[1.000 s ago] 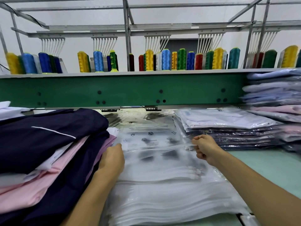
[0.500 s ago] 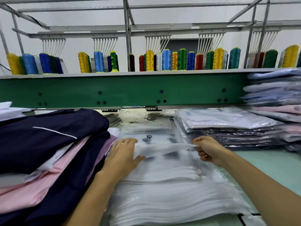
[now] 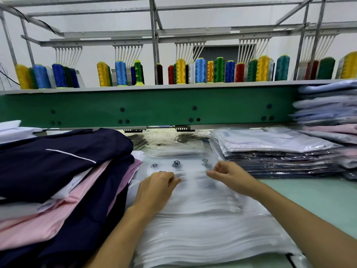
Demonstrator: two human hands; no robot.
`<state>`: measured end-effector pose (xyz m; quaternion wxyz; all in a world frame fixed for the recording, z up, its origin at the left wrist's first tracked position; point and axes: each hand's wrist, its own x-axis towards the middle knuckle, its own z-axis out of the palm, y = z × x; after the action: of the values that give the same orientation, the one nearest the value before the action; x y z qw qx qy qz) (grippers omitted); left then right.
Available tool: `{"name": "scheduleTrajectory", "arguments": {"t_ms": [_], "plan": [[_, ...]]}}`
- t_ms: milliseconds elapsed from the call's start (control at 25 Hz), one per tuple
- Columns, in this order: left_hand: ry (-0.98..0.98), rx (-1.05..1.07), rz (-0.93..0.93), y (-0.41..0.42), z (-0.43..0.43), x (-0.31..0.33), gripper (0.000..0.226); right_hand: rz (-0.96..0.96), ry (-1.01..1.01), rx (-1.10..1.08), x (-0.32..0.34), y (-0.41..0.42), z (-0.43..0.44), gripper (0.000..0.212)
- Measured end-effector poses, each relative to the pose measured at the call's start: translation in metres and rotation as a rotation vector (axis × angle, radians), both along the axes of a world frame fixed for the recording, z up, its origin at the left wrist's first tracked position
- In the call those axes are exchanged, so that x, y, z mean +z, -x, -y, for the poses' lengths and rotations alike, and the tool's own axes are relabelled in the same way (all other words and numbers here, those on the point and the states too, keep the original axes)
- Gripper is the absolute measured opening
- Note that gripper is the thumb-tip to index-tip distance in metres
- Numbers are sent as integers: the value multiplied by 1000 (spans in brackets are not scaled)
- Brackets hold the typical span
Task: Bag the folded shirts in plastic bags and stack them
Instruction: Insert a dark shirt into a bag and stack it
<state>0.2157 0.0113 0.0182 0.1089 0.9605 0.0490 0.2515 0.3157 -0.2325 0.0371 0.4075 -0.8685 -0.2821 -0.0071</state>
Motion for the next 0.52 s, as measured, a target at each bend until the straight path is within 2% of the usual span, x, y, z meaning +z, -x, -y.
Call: {"name": "scheduleTrajectory", "arguments": {"t_ms": [160, 240, 400, 520], "plan": [[106, -10, 52, -2, -3, 1, 19, 193, 25, -46, 2, 13, -20, 19], [158, -50, 104, 0, -2, 2, 4, 287, 114, -69, 4, 18, -27, 11], [107, -101, 223, 0, -1, 3, 12, 433, 208, -42, 4, 25, -33, 21], [64, -79, 169, -2, -1, 2, 24, 420, 292, -62, 7, 23, -34, 33]]}}
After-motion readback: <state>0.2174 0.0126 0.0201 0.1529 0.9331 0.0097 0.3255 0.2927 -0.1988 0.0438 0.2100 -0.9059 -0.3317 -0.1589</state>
